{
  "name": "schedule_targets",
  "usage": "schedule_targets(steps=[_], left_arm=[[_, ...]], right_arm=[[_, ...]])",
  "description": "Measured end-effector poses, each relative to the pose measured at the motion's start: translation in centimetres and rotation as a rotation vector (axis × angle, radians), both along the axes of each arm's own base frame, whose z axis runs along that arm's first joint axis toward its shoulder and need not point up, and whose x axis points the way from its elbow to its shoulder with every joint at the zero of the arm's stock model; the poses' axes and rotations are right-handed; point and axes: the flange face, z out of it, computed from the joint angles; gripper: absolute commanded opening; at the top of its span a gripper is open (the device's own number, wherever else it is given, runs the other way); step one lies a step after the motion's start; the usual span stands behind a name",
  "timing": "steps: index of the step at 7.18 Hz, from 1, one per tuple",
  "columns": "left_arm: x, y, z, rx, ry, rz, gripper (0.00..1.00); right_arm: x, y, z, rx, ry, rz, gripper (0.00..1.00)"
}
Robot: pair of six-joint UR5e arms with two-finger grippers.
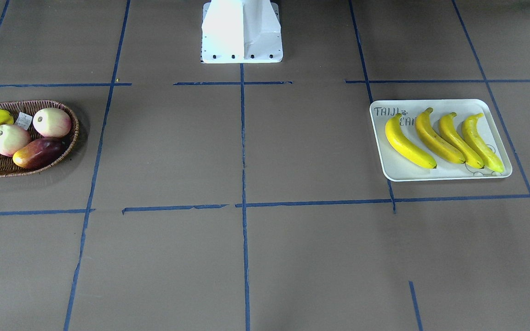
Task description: Transfer all bananas from basket to plate
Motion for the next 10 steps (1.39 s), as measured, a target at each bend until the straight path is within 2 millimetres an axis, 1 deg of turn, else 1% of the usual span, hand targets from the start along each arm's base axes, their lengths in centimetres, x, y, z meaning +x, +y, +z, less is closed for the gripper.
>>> schedule_targets(steps=[1, 2, 3, 7, 8, 10], left_arm=[[-0.4, 0.8, 2.0, -0.025, 0.005, 0.003, 1.0], [-0.5, 1.3, 2.9, -0.042, 0.009, 0.002, 1.0], [-0.5, 1.5, 3.3, -0.051, 0.011, 0.002, 1.0], [-0.5, 1.5, 3.3, -0.055, 0.012, 0.001, 1.0], [-0.5, 1.5, 3.3, -0.056, 0.012, 0.001, 1.0], [-0.5, 1.4, 3.2, -0.054, 0.012, 0.001, 1.0]], right_arm=[[0.1, 0.4, 1.0, -0.024, 0.002, 0.004, 1.0], [0.0, 0.7, 2.1, -0.049, -0.013, 0.007, 1.0], [-0.1, 1.1, 3.2, -0.074, -0.033, 0.009, 1.0], [-0.4, 2.2, 7.2, -0.141, -0.074, 0.014, 1.0], [-0.3, 2.5, 7.8, -0.143, -0.077, 0.018, 1.0], [0.2, 2.6, 7.7, -0.14, -0.075, 0.034, 1.0]])
